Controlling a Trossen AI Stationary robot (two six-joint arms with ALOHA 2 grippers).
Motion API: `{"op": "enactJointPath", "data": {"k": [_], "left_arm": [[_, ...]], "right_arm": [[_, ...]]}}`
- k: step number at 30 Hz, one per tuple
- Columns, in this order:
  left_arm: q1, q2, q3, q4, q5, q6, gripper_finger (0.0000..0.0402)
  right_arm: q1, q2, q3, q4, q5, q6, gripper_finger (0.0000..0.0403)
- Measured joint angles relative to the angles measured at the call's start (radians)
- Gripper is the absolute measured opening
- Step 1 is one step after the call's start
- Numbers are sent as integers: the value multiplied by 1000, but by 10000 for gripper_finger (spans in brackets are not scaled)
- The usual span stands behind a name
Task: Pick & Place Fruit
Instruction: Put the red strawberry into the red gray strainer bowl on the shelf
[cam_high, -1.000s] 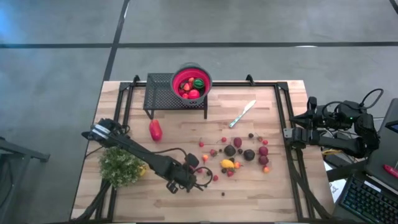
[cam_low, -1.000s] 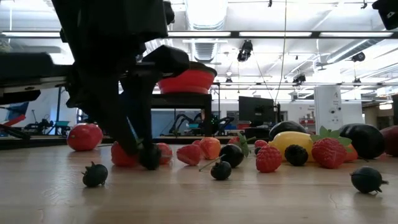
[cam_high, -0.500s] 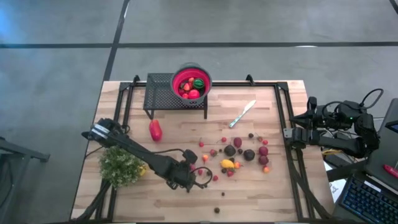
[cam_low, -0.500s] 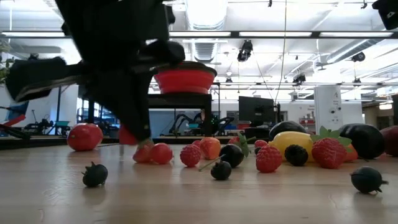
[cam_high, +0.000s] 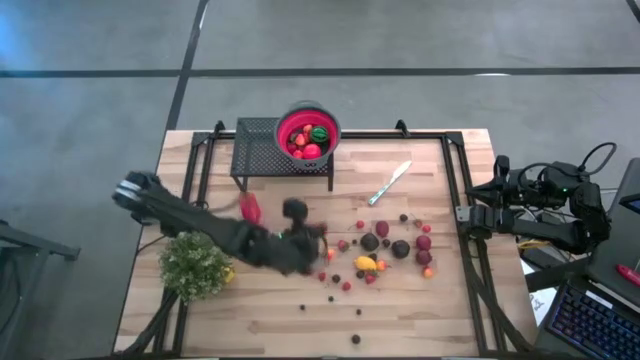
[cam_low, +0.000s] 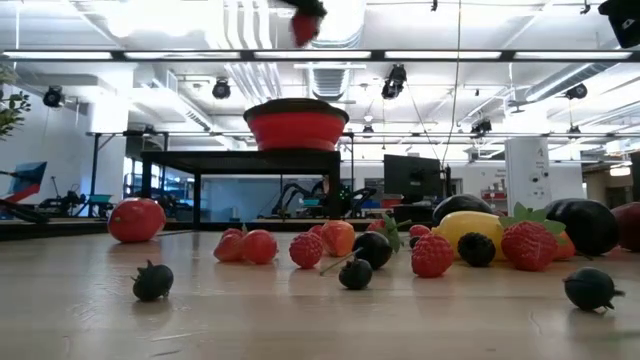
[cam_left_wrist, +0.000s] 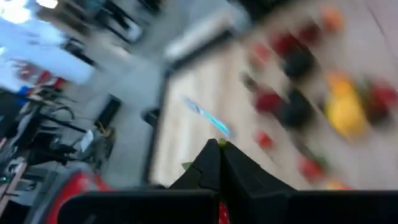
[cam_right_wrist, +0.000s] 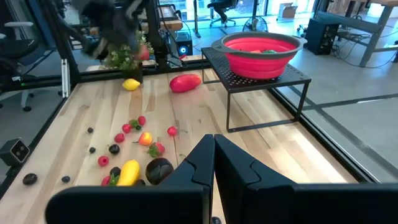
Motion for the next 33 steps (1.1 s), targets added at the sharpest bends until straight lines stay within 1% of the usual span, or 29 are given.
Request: {"op": "enactJointPath", "data": {"k": [4,6,8,12,14,16,20,23,33], "left_arm": [[124,-113,-41,226,36,18,1],[197,-159,-54,281,83,3,1],[276,-189,-56,295,141,-30,1],[428,-225,-56,286,224,-138,5],[491,-231,-56,278,265,-182,6],[542,-231,-56,261,294,-192,5],[621,-217,-58,203,299,-205,4],[659,-203,-65,179,298,-224,7],[734,-125,-66,111,299,-237,6]], "right_arm": [[0,0,0,0,0,0,8],[0,0,0,0,0,-2,8],[0,0,0,0,0,0,8],[0,0,0,0,0,-1,8],[0,0,0,0,0,-1,8],[0,0,0,0,0,-1,8],[0,0,0,0,0,-2,8],[0,0,0,0,0,0,8],[0,0,0,0,0,-1,8]]}}
